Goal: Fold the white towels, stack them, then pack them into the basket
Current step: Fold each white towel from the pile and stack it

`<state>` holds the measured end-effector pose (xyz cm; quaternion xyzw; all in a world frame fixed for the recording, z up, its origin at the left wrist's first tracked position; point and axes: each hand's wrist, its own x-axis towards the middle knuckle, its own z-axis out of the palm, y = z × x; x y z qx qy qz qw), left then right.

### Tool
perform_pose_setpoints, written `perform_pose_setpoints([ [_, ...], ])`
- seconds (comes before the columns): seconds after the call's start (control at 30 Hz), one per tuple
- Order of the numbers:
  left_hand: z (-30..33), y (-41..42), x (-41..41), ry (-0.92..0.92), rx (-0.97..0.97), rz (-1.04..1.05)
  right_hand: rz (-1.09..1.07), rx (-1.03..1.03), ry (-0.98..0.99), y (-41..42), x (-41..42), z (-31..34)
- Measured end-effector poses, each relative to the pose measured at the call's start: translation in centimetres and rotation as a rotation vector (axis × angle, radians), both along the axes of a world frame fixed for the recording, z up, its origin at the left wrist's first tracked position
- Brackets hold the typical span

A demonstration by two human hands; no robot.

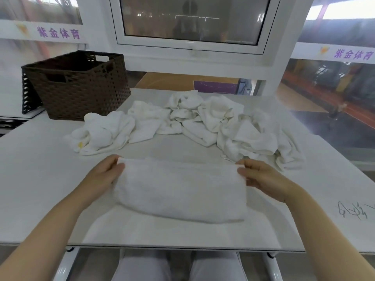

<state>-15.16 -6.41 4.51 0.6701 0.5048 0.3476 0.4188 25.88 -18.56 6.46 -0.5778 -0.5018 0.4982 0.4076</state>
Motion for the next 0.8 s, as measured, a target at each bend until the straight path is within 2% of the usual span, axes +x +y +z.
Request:
perform_pose_setpoints([
  [0.13,0.6,3.3,3.9,0.098,0.082,0.104,-0.217,0.041,-0.041,3.0,-1.3,-0.5],
  [0.37,-2.0,9.0,7.2,0.384,0.107,0.062,-0.460,-0.002,-0.283,6.4,-1.2,-3.2],
  [0.5,-3.6,10.3,7.6,0.513,0.097,0.036,-0.461,-0.037,-0.396,6.4,-0.6,-4.4],
  [0.7,-5.3,10.3,7.5,0.456,0.116,0.078,-0.457,-0.018,-0.589,6.8,-0.6,-6.5],
  [0.8,-5.5,10.3,7.5,0.513,0.164,0.093,-0.463,0.008,-0.646,7.2,-1.2,-6.6],
])
